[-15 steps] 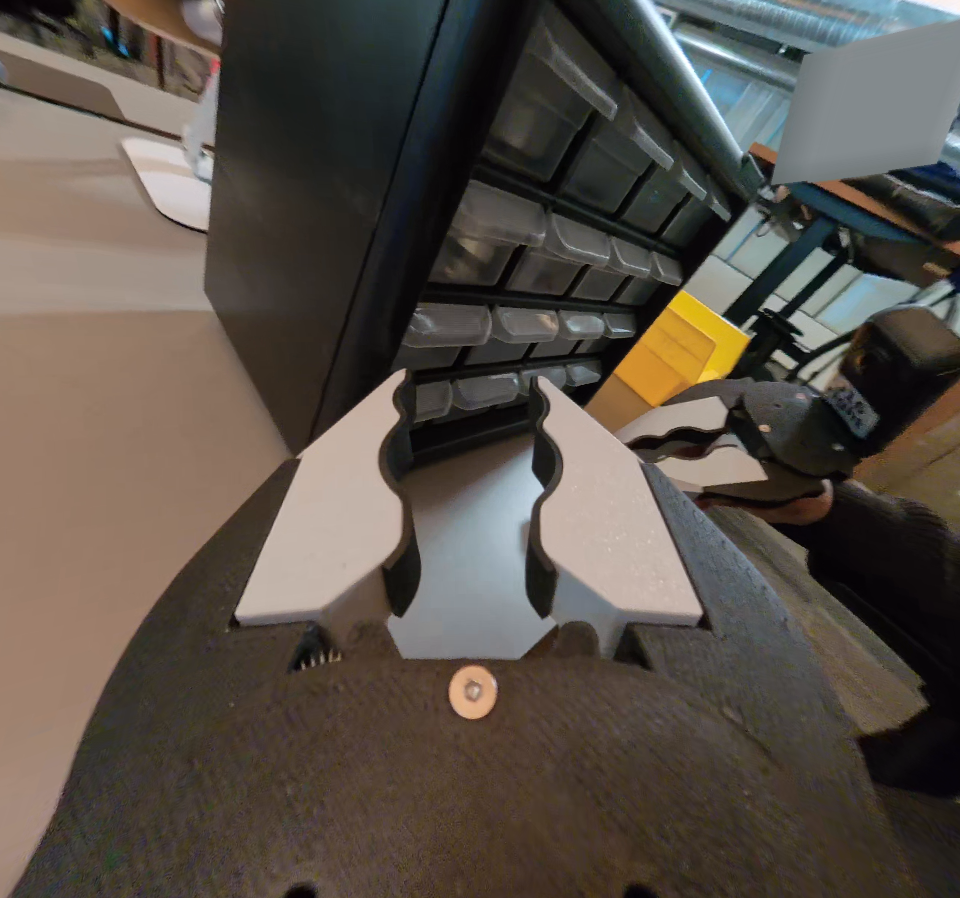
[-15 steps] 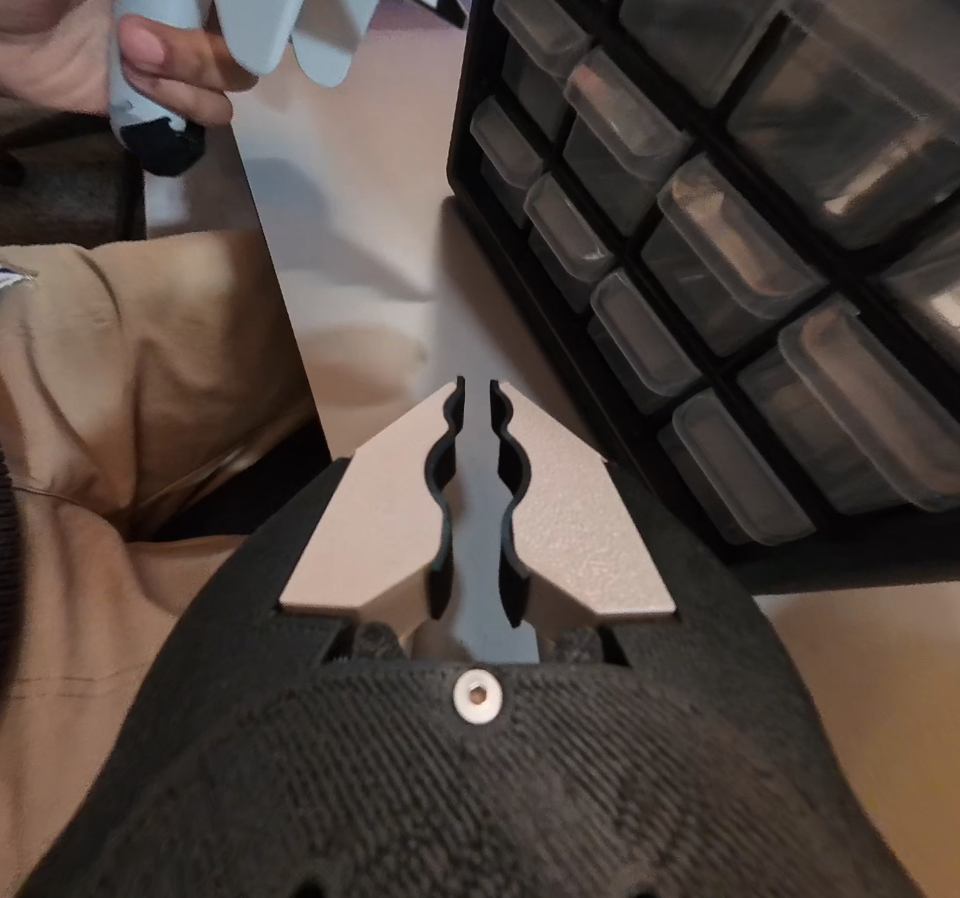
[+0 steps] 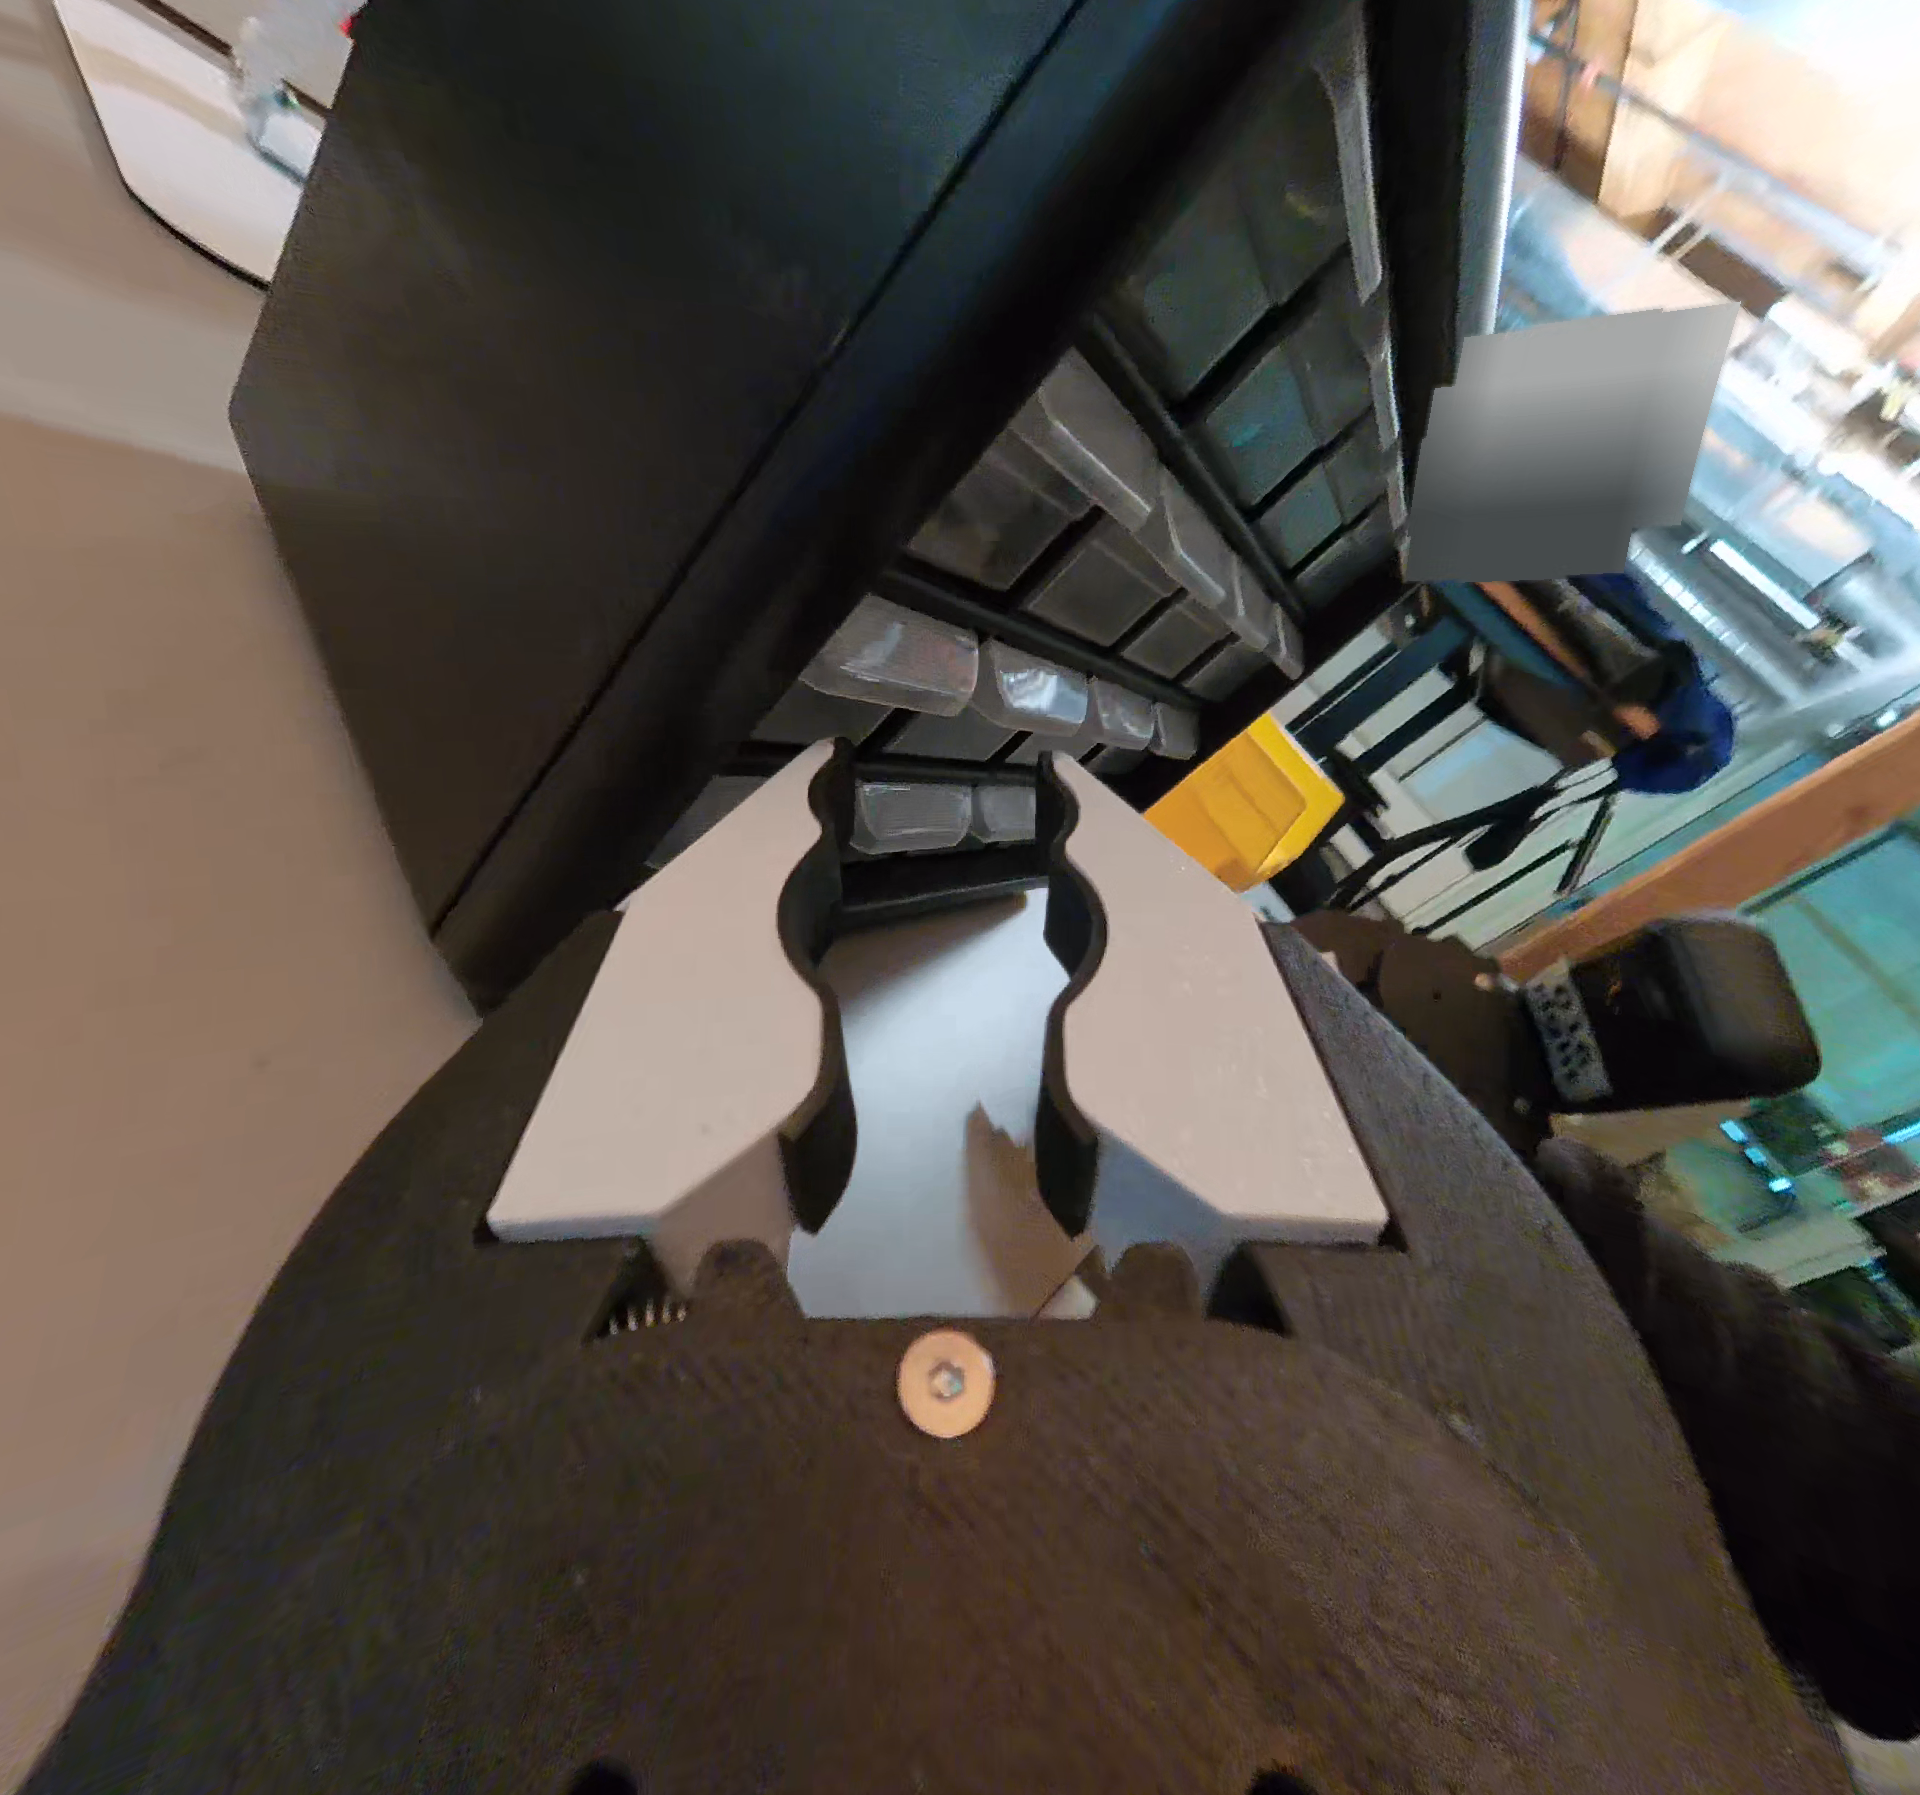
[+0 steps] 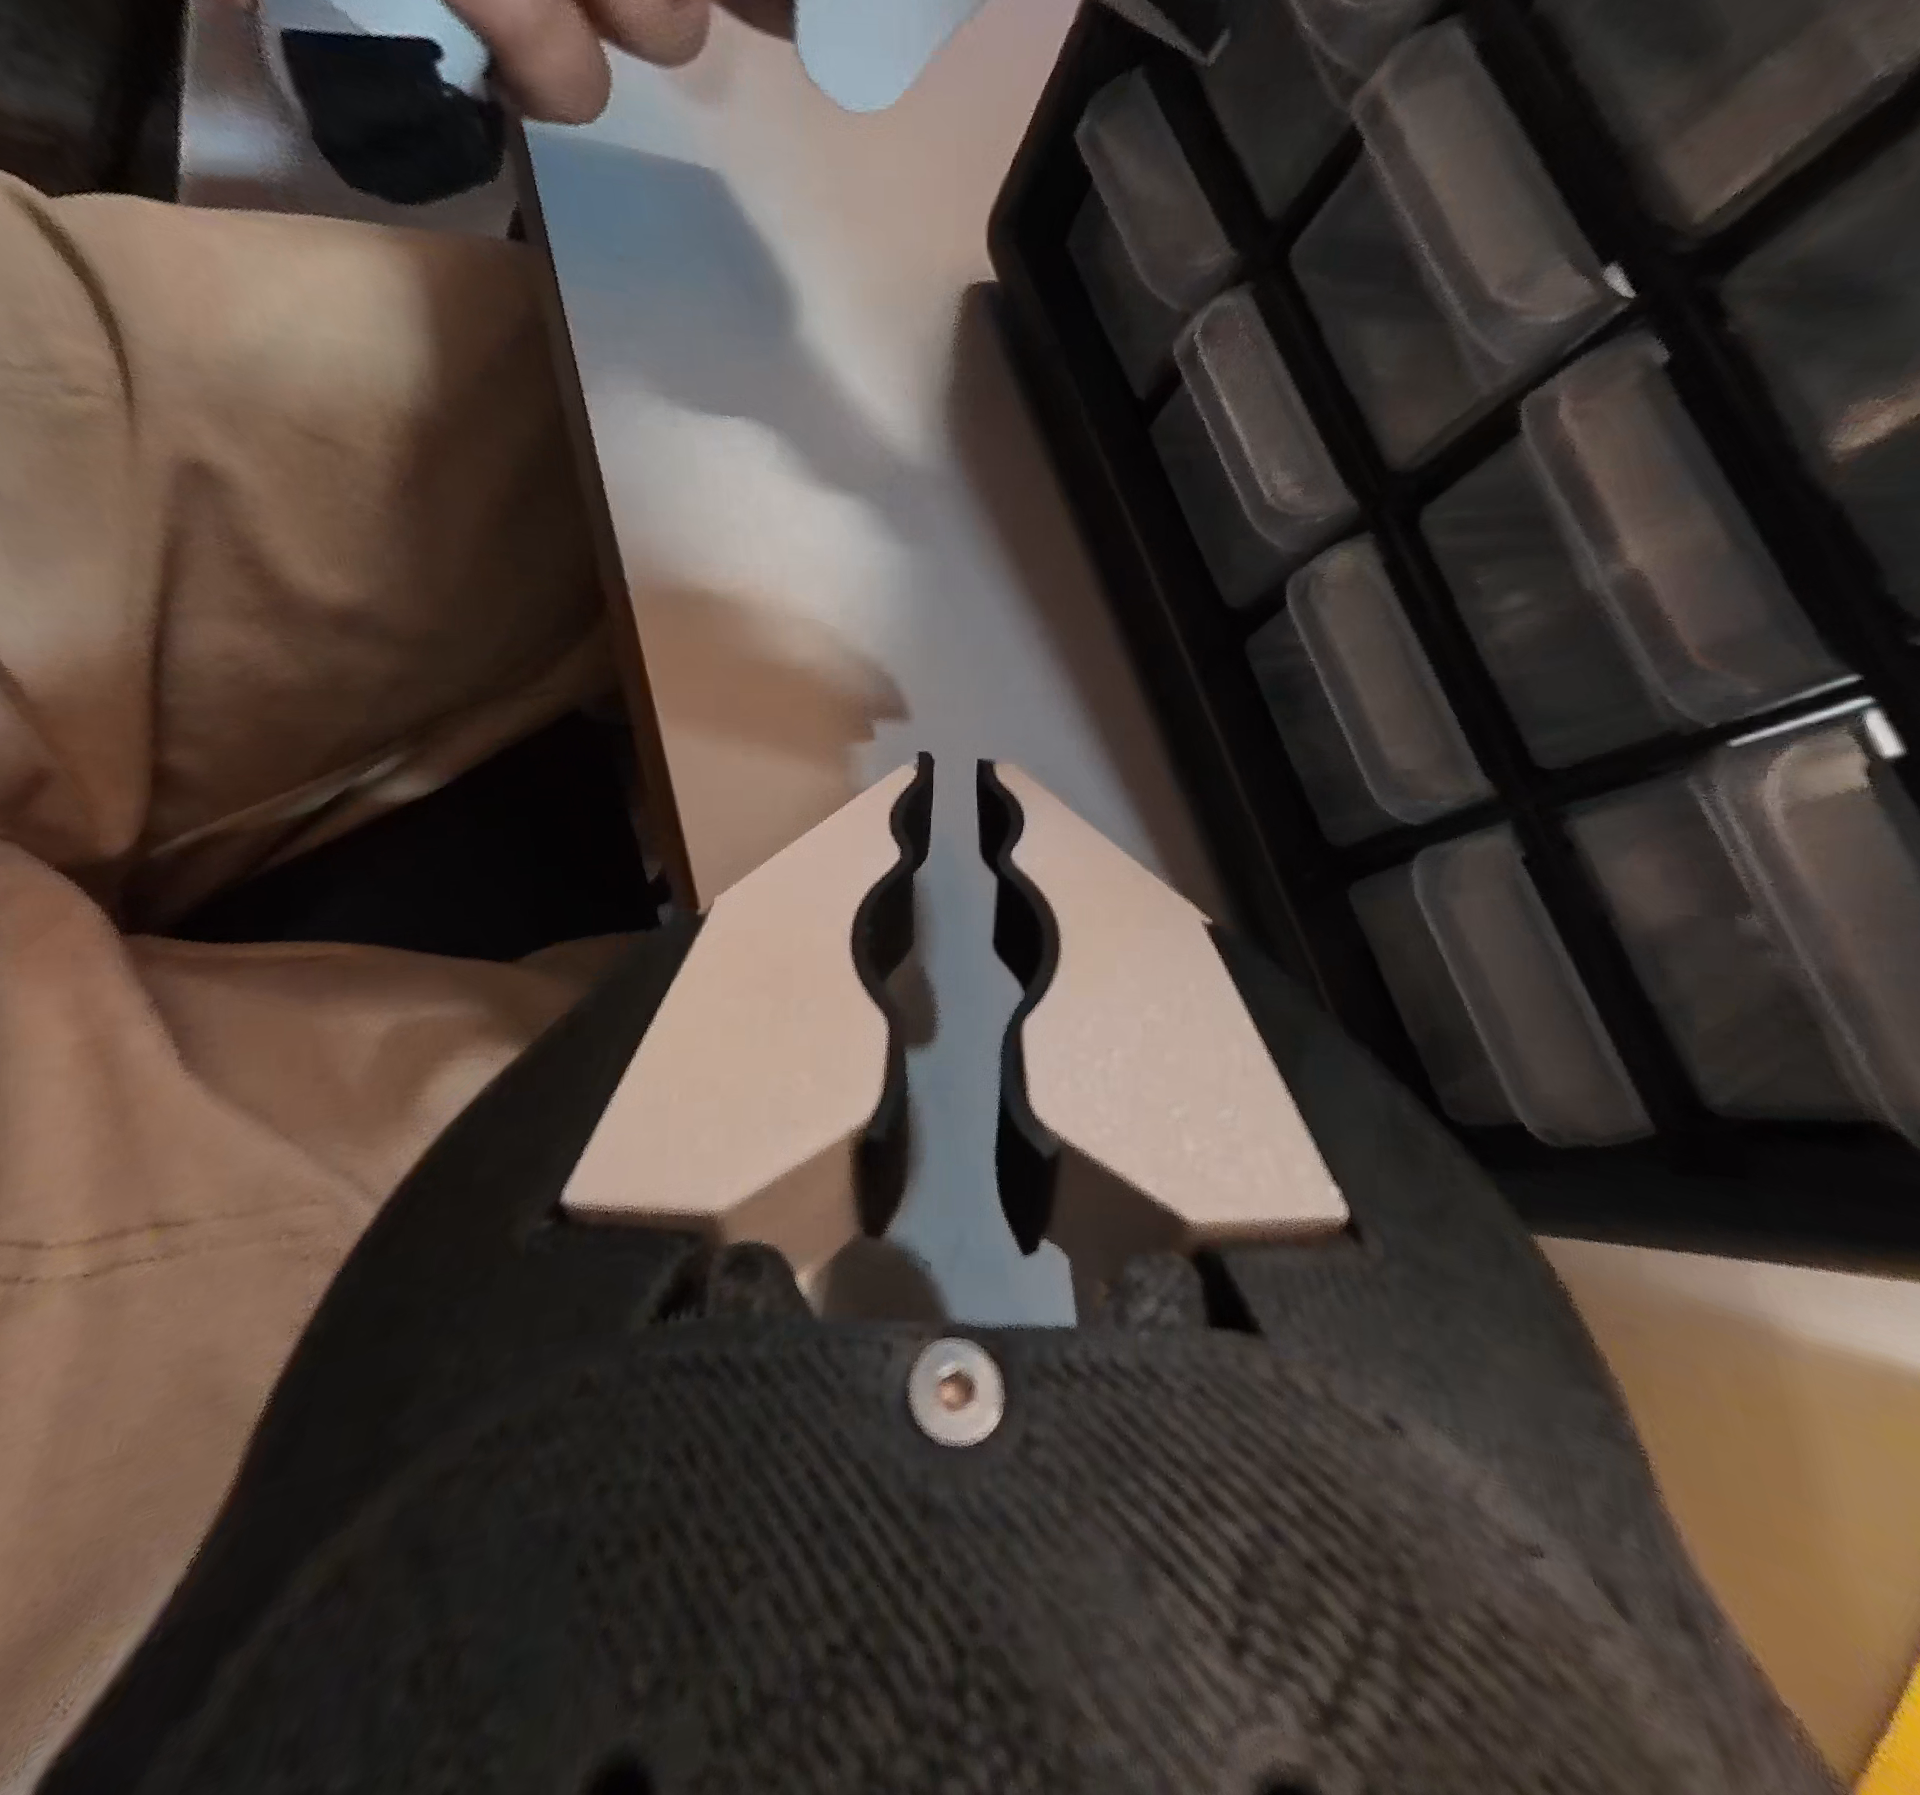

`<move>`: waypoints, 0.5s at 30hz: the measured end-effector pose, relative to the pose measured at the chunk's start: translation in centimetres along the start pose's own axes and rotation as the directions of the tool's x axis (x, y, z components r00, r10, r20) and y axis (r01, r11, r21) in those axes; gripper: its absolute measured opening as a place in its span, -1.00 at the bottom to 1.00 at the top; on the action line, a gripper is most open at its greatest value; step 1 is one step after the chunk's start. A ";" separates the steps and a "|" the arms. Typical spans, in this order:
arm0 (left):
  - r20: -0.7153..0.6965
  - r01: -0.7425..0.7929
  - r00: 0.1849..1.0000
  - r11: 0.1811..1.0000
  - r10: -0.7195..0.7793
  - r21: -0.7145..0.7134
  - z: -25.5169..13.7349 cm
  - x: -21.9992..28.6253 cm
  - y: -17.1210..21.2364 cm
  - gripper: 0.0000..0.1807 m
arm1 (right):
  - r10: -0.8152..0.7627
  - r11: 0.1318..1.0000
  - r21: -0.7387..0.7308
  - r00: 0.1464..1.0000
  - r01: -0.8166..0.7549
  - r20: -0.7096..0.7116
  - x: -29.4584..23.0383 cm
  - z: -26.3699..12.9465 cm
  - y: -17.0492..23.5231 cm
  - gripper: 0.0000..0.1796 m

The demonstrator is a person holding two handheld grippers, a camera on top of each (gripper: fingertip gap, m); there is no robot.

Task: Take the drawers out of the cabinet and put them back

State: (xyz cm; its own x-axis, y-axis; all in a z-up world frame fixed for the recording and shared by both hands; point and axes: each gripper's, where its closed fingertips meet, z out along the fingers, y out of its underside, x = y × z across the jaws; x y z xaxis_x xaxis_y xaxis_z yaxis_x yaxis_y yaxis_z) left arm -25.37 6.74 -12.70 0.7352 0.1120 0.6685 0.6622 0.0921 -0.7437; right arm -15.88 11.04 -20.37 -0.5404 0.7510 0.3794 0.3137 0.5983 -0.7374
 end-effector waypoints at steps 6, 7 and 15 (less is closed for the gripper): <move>-0.035 0.035 0.999 0.998 -0.033 0.043 0.4 0.5 -0.7 -0.71 | -0.087 0.995 -0.047 0.996 0.086 -0.020 -0.4 0.3 0.5 -0.92; -0.030 0.037 0.999 0.998 -0.036 0.042 0.4 0.4 -0.6 -0.75 | -0.087 0.995 -0.045 0.996 0.086 -0.021 -0.4 0.3 0.4 -0.92; -0.052 0.106 0.993 0.994 -0.104 0.041 0.1 -0.4 -0.8 -1.00 | -0.045 0.999 0.004 0.999 0.045 0.029 -2.2 0.5 -1.5 -0.91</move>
State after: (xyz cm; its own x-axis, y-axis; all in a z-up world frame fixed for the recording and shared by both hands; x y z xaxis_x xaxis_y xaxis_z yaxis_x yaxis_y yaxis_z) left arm -26.23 6.71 -12.42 0.6691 0.0498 0.7415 0.7299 0.1435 -0.6683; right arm -15.56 8.35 -20.37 -0.5762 0.7151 0.3957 0.2865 0.6301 -0.7217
